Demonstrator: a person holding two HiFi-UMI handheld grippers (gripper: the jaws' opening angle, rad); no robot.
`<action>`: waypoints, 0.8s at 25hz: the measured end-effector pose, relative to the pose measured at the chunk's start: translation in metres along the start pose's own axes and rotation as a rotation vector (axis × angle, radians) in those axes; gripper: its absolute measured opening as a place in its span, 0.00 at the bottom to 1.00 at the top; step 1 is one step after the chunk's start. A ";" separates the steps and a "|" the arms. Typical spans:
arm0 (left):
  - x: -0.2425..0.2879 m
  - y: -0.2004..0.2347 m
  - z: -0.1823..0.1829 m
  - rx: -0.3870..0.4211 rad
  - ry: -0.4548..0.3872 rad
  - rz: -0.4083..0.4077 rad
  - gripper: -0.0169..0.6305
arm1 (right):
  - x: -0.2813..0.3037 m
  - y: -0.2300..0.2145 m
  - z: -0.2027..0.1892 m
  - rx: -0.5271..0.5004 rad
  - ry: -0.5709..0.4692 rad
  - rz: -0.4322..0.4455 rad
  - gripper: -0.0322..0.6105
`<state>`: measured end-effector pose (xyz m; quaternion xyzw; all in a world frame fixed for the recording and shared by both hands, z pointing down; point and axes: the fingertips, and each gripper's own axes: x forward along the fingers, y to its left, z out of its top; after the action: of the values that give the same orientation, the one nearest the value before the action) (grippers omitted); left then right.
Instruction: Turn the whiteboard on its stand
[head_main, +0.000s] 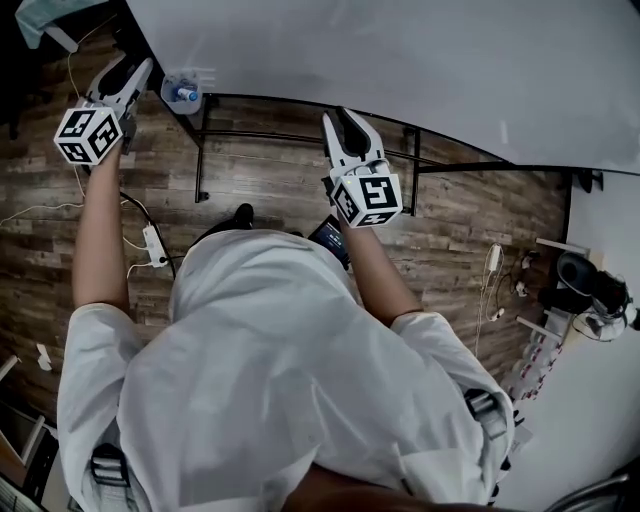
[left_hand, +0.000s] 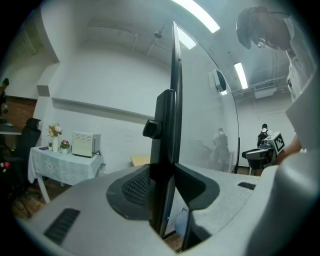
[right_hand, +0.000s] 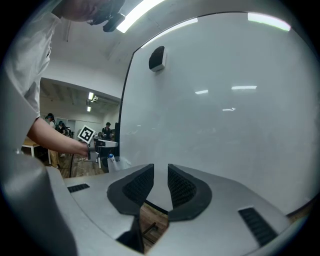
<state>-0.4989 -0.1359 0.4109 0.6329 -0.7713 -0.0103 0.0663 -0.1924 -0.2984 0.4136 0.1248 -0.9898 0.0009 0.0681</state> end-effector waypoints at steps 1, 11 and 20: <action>-0.002 0.002 0.001 -0.008 -0.005 0.005 0.27 | 0.004 0.003 0.002 -0.001 -0.003 0.008 0.18; -0.034 0.051 -0.005 -0.061 -0.028 0.073 0.27 | 0.045 0.039 0.008 0.000 -0.015 0.058 0.18; -0.071 0.086 -0.006 -0.015 -0.015 0.164 0.26 | 0.055 0.072 0.011 -0.009 -0.022 0.085 0.18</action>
<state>-0.5687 -0.0493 0.4190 0.5670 -0.8209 -0.0153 0.0656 -0.2649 -0.2426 0.4108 0.0821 -0.9950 -0.0020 0.0576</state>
